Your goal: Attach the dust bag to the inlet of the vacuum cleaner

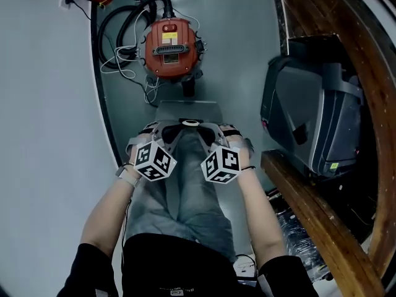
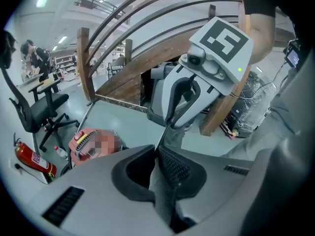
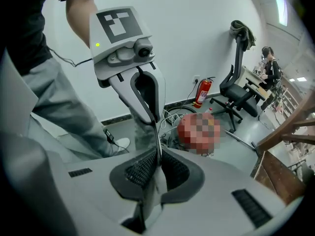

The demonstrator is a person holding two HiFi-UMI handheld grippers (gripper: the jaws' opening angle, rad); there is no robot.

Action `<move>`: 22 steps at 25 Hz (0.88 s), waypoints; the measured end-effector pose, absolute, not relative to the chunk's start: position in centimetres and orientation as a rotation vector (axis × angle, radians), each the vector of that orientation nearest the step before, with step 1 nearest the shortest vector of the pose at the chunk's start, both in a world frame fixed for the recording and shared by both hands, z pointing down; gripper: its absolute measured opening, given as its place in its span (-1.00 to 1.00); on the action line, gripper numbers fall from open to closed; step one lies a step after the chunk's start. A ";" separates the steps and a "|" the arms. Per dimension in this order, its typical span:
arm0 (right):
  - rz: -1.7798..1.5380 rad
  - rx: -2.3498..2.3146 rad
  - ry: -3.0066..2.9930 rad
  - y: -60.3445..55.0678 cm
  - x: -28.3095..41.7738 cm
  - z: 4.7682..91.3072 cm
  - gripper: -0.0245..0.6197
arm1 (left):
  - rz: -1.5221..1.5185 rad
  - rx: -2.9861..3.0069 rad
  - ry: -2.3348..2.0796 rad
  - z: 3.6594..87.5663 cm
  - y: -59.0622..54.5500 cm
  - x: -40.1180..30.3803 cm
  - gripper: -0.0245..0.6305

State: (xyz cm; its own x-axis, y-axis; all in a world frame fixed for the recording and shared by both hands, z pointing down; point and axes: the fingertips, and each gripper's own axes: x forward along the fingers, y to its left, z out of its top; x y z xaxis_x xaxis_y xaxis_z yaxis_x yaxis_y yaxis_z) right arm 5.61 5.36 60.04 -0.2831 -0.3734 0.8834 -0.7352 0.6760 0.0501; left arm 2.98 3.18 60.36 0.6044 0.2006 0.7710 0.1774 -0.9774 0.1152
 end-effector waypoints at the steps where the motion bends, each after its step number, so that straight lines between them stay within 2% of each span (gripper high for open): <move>1: 0.460 0.860 -1.898 5.3 5.9 61.4 -0.76 | 1.353 2.781 0.334 61.7 3.1 3.3 -0.86; 13: 0.469 0.783 -1.900 3.8 7.7 74.7 -0.76 | 1.391 2.718 0.252 75.1 1.9 5.0 -0.86; 22: 0.454 0.749 -1.910 2.9 8.5 81.4 -0.76 | 1.403 2.701 0.179 81.9 1.2 5.6 -0.86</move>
